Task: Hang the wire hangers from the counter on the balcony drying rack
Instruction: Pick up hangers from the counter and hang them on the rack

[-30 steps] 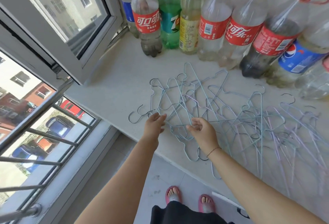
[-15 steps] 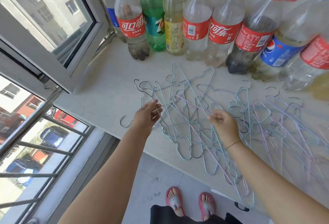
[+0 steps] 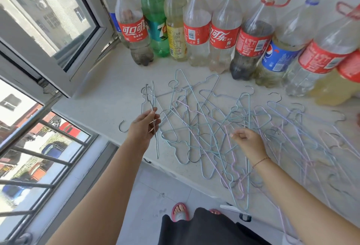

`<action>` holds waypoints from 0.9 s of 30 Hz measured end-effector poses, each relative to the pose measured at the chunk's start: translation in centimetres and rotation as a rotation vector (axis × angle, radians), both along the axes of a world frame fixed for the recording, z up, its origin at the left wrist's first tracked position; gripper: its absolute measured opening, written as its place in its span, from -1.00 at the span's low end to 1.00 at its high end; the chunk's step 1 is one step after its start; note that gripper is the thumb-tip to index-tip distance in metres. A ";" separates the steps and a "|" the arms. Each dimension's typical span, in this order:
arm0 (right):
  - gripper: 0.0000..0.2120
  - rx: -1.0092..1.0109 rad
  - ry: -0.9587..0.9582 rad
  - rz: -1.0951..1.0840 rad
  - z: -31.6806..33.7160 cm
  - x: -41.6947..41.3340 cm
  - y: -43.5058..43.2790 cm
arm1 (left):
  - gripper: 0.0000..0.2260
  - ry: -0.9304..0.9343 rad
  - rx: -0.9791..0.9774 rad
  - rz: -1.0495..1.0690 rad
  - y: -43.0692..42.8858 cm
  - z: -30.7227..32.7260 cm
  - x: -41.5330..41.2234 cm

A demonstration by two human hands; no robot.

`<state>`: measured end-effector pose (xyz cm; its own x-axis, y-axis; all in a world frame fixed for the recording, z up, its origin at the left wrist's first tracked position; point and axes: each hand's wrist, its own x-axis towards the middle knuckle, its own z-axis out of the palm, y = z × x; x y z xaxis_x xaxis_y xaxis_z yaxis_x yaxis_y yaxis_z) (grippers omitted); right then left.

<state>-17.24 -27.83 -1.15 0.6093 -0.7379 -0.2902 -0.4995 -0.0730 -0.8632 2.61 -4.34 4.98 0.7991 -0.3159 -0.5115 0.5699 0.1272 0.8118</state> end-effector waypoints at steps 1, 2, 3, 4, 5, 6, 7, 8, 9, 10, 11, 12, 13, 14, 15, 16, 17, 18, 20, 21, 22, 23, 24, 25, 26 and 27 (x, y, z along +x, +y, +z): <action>-0.82 -0.008 0.027 0.052 -0.2 -0.1 0.4 | -0.89 -0.005 -0.003 0.003 0.1 -0.1 -0.7; -0.81 -0.022 0.050 0.102 -0.4 0.0 0.8 | -0.89 -0.009 -0.007 0.005 0.3 -0.3 -1.4; -0.80 -0.038 0.074 0.144 -0.7 0.2 1.3 | -0.88 -0.013 -0.010 0.010 0.4 -0.4 -2.2; -0.80 -0.061 0.100 0.179 -1.0 0.4 1.8 | -0.88 -0.015 -0.008 0.016 0.6 -0.6 -3.0; -0.81 -0.088 0.122 0.205 -1.2 0.8 2.3 | -0.88 -0.015 -0.005 0.024 0.7 -0.7 -3.7; -0.82 -0.120 0.149 0.220 -1.4 1.1 2.7 | -0.88 -0.013 0.000 0.031 0.9 -0.7 -4.5; -0.83 -0.156 0.171 0.231 -1.5 1.5 3.0 | -0.88 -0.008 0.001 0.039 1.0 -0.7 -5.2; -0.83 -0.195 0.199 0.232 -1.6 1.7 3.2 | -0.88 -0.004 0.003 0.052 1.2 -0.8 -5.9; -0.82 -0.240 0.229 0.225 -1.7 1.9 3.3 | -0.87 -0.003 0.004 0.064 1.3 -0.8 -6.5; -0.81 -0.287 0.259 0.213 -1.7 2.0 3.4 | -0.88 -0.002 0.006 0.077 1.5 -0.8 -7.1; -0.79 -0.333 0.289 0.203 -1.7 2.1 3.5 | -0.88 -0.001 0.006 0.090 1.6 -0.8 -7.6; -0.78 -0.370 0.315 0.201 -1.8 2.1 3.5 | -0.88 0.001 0.004 0.104 1.8 -0.8 -8.2; -0.77 -0.395 0.336 0.207 -1.8 2.1 3.5 | -0.88 0.002 0.002 0.119 1.9 -0.7 -8.7; -0.76 -0.410 0.358 0.216 -1.8 2.1 3.5 | -0.88 0.000 0.001 0.129 2.1 -0.7 -9.3; -0.77 -0.418 0.375 0.222 -1.8 2.2 3.5 | -0.88 -0.004 0.001 0.135 2.2 -0.7 -9.8; -0.78 -0.418 0.381 0.222 -1.7 2.2 3.5 | -0.87 -0.009 0.001 0.139 2.3 -0.6 -10.4; -0.80 -0.411 0.378 0.218 -1.6 2.2 3.6 | -0.86 -0.013 0.001 0.145 2.5 -0.6 -10.9; -0.81 -0.405 0.369 0.209 -1.5 2.1 3.6 | -0.86 -0.015 0.001 0.153 2.6 -0.5 -11.3; -0.84 -0.387 0.340 0.182 -1.1 1.9 3.7 | -0.87 -0.020 0.001 0.164 3.0 -0.2 -12.0; -0.84 -0.377 0.310 0.164 -0.8 1.6 3.8 | -0.87 -0.022 -0.002 0.168 3.2 0.0 -12.3; -0.84 -0.359 0.267 0.142 -0.5 1.3 3.8 | -0.87 -0.024 -0.008 0.172 3.4 0.1 -12.6; -0.83 -0.331 0.209 0.114 -0.2 1.0 3.8 | -0.87 -0.027 -0.015 0.176 3.7 0.3 -12.9; -0.83 -0.296 0.140 0.081 0.3 0.7 3.8 | -0.88 -0.029 -0.023 0.180 4.0 0.5 -13.1; -0.83 -0.256 0.071 0.043 0.9 0.4 3.7 | -0.88 -0.032 -0.029 0.183 4.3 0.7 -13.4; -0.84 -0.212 0.006 0.006 1.5 0.1 3.6 | -0.88 -0.034 -0.034 0.183 4.6 0.9 -13.7; -0.85 -0.165 -0.049 -0.024 1.9 -0.2 3.4 | -0.88 -0.037 -0.037 0.180 4.9 1.1 -14.0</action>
